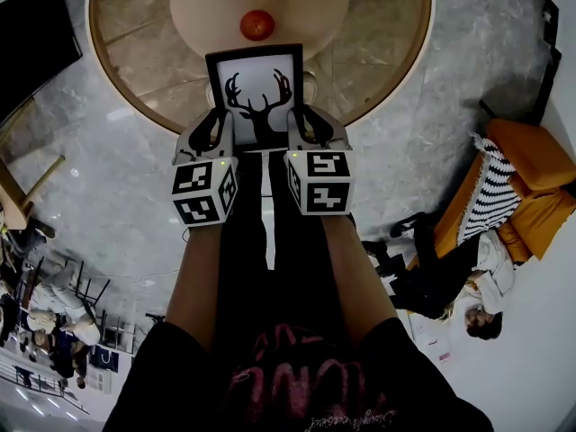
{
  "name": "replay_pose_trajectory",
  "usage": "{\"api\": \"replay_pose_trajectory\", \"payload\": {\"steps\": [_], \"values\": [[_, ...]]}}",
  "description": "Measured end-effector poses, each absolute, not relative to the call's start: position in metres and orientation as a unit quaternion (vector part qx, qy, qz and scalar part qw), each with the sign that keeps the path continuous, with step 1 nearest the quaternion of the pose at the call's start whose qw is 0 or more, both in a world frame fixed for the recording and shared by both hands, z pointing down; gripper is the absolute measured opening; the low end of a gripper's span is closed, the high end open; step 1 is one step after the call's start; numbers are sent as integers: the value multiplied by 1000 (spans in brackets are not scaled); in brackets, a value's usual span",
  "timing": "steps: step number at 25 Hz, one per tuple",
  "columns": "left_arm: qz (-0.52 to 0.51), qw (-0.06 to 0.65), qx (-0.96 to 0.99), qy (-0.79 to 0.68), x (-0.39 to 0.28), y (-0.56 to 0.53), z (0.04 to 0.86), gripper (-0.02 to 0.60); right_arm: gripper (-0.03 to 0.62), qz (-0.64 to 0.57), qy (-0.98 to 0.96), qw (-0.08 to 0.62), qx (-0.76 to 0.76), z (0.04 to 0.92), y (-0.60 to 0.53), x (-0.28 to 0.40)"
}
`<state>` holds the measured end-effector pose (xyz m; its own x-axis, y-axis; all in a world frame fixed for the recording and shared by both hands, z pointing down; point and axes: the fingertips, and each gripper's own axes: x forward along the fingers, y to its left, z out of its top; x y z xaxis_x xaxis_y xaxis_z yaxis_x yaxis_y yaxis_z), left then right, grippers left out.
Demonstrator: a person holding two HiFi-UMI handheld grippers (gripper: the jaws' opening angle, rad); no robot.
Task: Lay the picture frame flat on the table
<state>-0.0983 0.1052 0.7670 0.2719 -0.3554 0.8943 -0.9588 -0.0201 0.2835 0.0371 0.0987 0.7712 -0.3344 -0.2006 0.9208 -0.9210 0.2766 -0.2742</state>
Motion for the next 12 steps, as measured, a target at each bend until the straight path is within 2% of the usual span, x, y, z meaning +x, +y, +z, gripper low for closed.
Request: {"api": "replay_pose_trajectory", "payload": {"steps": [12], "values": [[314, 449, 652, -524, -104, 96, 754, 74, 89, 428, -692, 403, 420, 761, 93, 39]]}}
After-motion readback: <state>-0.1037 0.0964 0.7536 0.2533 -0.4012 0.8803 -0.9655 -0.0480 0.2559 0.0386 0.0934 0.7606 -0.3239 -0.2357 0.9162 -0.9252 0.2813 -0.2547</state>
